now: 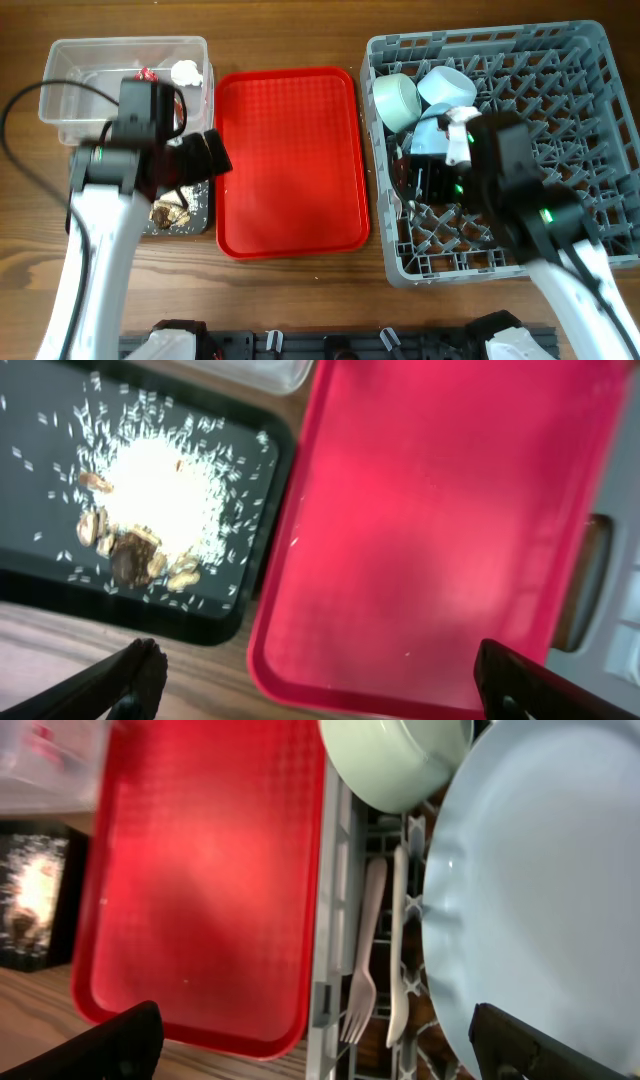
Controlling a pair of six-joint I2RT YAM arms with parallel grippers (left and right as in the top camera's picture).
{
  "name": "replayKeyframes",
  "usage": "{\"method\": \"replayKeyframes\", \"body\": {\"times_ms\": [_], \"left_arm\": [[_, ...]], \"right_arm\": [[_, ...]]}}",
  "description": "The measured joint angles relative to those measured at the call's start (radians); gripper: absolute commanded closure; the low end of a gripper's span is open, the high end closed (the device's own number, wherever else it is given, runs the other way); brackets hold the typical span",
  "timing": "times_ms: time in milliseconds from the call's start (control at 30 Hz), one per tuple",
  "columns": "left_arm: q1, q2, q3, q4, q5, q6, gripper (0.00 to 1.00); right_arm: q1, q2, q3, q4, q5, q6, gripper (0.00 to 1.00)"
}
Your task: Sort waste into correct bins and load items into the dishwasher rack
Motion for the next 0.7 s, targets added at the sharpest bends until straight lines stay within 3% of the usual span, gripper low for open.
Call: {"method": "replayKeyframes", "body": {"times_ms": [100, 200, 333, 700], "left_arm": [[-0.054, -0.325, -0.236, 0.183, -0.023, 0.003, 0.00], [-0.072, -0.601, -0.368, 0.192, -0.037, 0.003, 0.00], [-0.073, -0.684, -0.379, 0.172, -0.042, 0.003, 0.00], [-0.073, -0.683, -0.380, 0.163, -0.043, 0.003, 0.00]], "right_arm": [[0.025, -0.280, -0.154, 0.088, 0.060, -0.012, 0.00], [0.025, -0.419, -0.212, 0.066, 0.098, -0.012, 0.00], [0.025, -0.407, -0.215, 0.066, 0.103, -0.012, 0.00], [0.019, -0.220, -0.222, 0.027, 0.110, -0.012, 0.00]]}}
